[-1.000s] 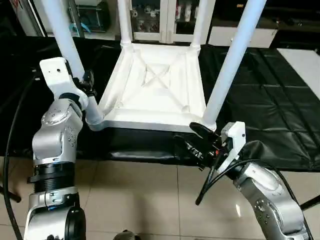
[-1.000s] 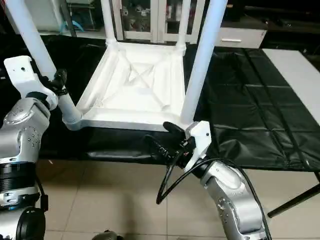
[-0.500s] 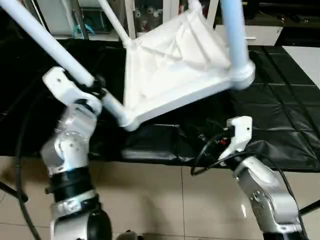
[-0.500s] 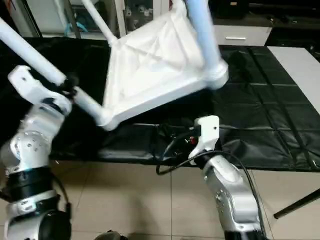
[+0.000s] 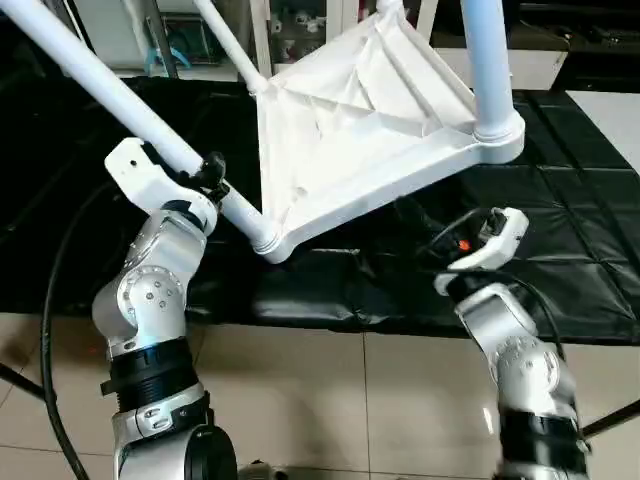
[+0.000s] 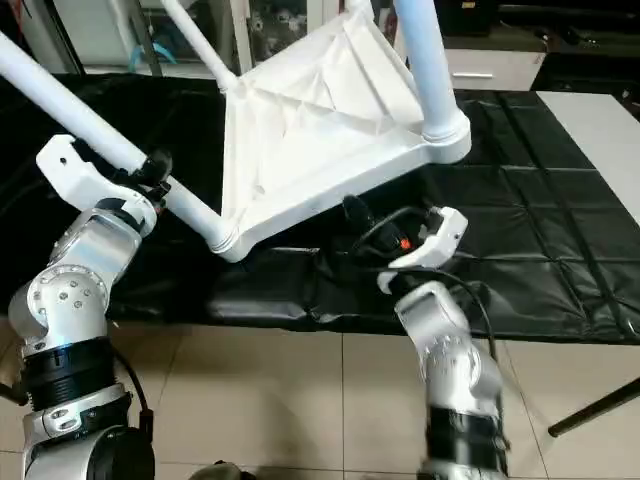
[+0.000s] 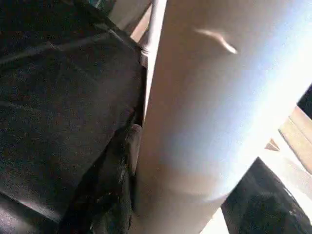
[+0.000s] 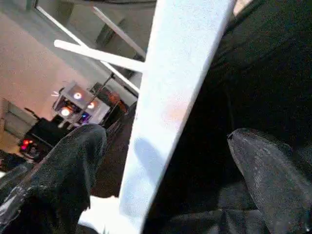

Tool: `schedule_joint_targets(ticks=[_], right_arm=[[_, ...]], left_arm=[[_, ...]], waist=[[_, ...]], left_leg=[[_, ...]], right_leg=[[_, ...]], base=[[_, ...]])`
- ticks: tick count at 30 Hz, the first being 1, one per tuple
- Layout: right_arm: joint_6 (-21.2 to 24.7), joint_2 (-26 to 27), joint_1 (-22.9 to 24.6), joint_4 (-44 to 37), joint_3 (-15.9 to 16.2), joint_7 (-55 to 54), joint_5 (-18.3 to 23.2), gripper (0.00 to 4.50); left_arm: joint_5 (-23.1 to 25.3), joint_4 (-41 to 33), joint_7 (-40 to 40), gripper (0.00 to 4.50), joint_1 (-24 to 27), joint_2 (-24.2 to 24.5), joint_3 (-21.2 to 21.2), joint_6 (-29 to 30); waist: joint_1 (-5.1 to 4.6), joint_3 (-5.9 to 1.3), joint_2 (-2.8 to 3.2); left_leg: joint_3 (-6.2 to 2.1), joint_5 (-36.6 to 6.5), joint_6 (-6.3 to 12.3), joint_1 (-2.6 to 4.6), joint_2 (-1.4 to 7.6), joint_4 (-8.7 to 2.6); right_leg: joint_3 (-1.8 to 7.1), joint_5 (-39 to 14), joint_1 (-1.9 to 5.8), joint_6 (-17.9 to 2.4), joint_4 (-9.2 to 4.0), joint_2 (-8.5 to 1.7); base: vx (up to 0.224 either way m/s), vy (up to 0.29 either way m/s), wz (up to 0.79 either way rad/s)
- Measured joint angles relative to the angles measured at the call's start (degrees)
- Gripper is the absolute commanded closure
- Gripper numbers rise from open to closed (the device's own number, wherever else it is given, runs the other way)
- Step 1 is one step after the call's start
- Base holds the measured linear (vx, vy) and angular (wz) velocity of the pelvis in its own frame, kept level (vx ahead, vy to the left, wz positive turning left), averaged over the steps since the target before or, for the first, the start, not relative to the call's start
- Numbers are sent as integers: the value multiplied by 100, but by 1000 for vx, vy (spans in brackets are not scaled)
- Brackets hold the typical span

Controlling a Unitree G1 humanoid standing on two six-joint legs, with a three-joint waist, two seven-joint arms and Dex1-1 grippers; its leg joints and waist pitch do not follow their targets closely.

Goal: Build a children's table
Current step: Flip table

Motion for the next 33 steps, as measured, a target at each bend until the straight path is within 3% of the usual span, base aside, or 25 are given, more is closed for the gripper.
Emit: schedule_joint_targets(ticks=[5, 13, 18, 19, 23, 33], right_arm=[[-158, 52, -679, 940, -180, -27, -35, 0], [-876, -6, -1811, 2710, -605, -192, -83, 0], [-1168, -73, -2093, 3254, -646, -192, -222, 0], [-1258, -105, -2175, 3378, -651, -171, -269, 29], [-1466, -212, -2420, 3861, -658, 122, -354, 53], [-1578, -248, -2567, 4210, -777, 441, -354, 135]], left_arm=[[-28, -12, 5, 249, -6, 2, 0, 39], [-58, -11, 0, 249, -15, 45, -3, 86], [-61, -17, -4, 249, -20, 77, -7, 107], [-60, -25, -4, 249, -19, 81, -23, 115], [-62, -91, -4, 249, -17, 87, -38, 151], [-62, -98, -4, 249, -20, 120, -66, 181]], waist=[[7, -2, 5], [10, -3, 5], [2, -3, 5], [4, -3, 5], [10, -3, 4], [10, -5, 6]], left_leg=[[0, 0, -1, -8, 0, 0], [4, 5, 5, -14, 1, 0], [12, 30, 46, -23, 1, 0], [13, 34, 52, -31, 1, 0], [23, 49, 72, -70, 0, 1], [27, 57, 87, -77, 1, 6]], right_leg=[[-2, 0, -5, 0, 0, 0], [-2, 1, -15, -1, 8, -1], [-3, 3, -26, -4, 14, -6], [-4, 4, -33, -6, 17, -8], [-4, 6, -77, -9, 32, -14], [-4, 6, -90, -10, 44, -16]], base=[[0, 0, 0], [0, 0, 0], [0, 0, 0], [0, 0, 0], [0, 0, 0], [0, 0, 0]])
